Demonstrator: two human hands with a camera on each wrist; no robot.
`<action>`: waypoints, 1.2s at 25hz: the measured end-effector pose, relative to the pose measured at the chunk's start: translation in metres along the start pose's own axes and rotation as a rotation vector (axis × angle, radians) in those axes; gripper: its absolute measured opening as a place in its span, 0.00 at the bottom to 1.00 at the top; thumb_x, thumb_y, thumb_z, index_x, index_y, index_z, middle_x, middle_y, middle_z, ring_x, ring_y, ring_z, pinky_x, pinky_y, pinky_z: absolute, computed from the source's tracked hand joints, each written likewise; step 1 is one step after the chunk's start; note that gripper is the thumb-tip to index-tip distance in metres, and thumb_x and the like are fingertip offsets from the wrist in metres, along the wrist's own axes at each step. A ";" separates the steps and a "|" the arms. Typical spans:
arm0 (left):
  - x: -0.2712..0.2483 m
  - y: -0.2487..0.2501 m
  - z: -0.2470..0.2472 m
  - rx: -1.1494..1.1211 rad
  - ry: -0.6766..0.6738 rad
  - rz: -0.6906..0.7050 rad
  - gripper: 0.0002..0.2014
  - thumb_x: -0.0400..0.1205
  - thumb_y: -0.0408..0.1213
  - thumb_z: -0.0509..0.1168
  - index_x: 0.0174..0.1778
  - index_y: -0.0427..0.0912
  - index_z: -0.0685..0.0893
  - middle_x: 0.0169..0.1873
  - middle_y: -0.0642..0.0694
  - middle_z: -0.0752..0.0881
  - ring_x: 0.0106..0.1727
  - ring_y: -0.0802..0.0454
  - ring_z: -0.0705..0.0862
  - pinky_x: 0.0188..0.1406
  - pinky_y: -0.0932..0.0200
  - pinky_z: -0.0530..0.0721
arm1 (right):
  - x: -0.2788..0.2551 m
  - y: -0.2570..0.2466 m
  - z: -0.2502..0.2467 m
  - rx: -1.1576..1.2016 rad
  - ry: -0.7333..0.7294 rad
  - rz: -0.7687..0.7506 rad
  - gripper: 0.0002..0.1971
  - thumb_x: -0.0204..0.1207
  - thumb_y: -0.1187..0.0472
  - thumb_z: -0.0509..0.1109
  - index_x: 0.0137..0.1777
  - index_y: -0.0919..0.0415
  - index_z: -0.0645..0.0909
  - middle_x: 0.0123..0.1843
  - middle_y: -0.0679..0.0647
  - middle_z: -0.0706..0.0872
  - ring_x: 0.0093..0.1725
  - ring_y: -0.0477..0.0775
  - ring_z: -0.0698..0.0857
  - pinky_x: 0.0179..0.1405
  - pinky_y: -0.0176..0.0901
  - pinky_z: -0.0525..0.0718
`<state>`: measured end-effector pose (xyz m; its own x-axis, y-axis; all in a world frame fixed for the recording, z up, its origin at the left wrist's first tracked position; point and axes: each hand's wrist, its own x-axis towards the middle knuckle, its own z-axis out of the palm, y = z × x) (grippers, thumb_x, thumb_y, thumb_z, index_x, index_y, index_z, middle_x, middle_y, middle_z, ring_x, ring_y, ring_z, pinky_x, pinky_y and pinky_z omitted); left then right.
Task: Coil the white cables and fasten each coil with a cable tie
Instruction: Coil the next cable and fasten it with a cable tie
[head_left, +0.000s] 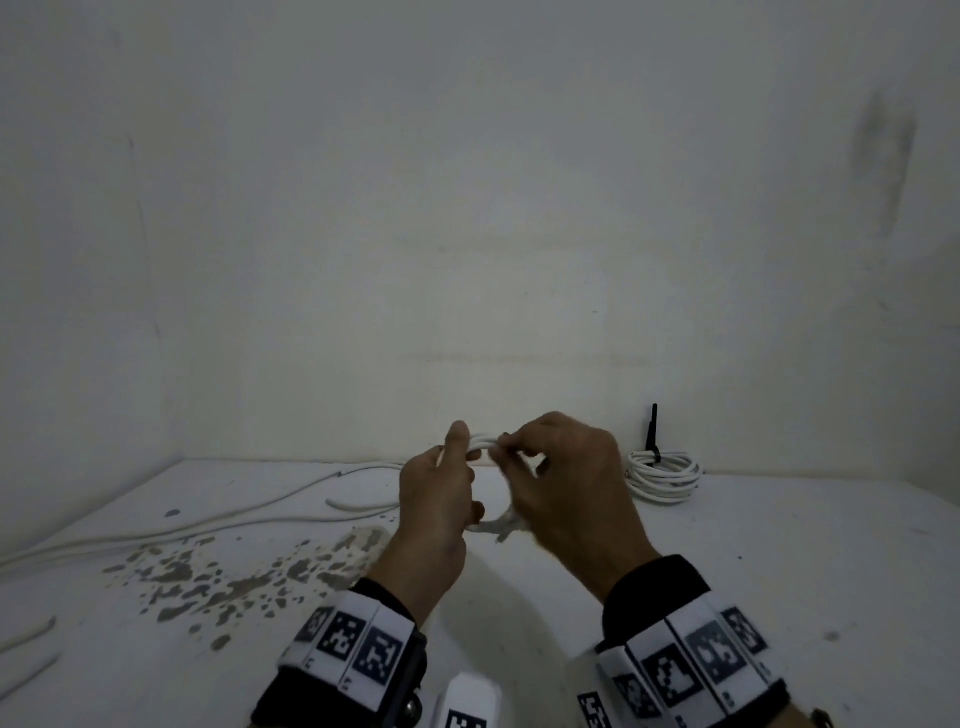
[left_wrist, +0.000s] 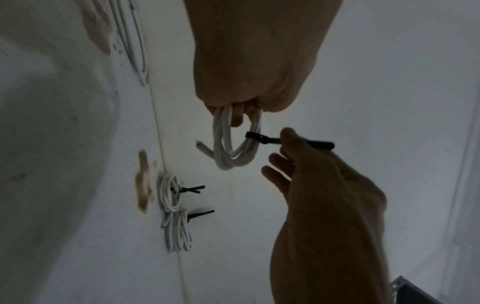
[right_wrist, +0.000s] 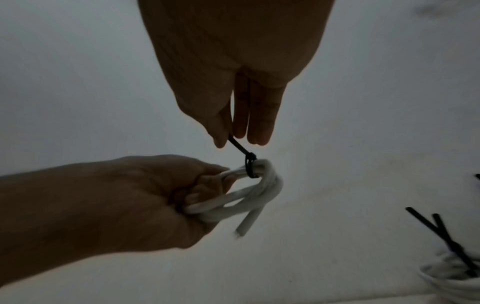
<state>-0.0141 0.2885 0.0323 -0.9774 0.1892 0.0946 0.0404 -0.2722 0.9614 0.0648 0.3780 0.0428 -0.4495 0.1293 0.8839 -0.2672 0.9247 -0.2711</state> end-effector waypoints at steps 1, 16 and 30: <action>0.002 0.001 -0.001 -0.023 0.023 0.014 0.18 0.85 0.52 0.63 0.41 0.42 0.89 0.31 0.42 0.82 0.33 0.45 0.79 0.28 0.54 0.81 | -0.003 -0.008 0.003 -0.007 -0.054 -0.024 0.02 0.74 0.63 0.78 0.44 0.57 0.92 0.39 0.49 0.90 0.34 0.44 0.85 0.35 0.42 0.87; -0.003 -0.001 -0.007 0.252 0.119 0.370 0.25 0.83 0.56 0.63 0.28 0.39 0.85 0.19 0.48 0.77 0.24 0.47 0.74 0.29 0.46 0.79 | 0.028 -0.022 -0.038 0.251 0.144 0.374 0.08 0.75 0.56 0.79 0.36 0.57 0.91 0.27 0.48 0.89 0.31 0.52 0.89 0.40 0.48 0.87; 0.000 0.022 -0.004 -0.548 -0.120 -0.287 0.20 0.90 0.46 0.55 0.38 0.37 0.77 0.15 0.50 0.68 0.12 0.57 0.64 0.13 0.67 0.71 | 0.016 -0.003 -0.039 0.205 -0.609 0.741 0.32 0.66 0.40 0.82 0.66 0.48 0.74 0.52 0.50 0.89 0.40 0.47 0.91 0.36 0.43 0.91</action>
<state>-0.0137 0.2791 0.0527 -0.9022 0.4222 -0.0885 -0.3633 -0.6332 0.6835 0.0918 0.3913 0.0732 -0.9105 0.3922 0.1308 0.1432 0.5959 -0.7902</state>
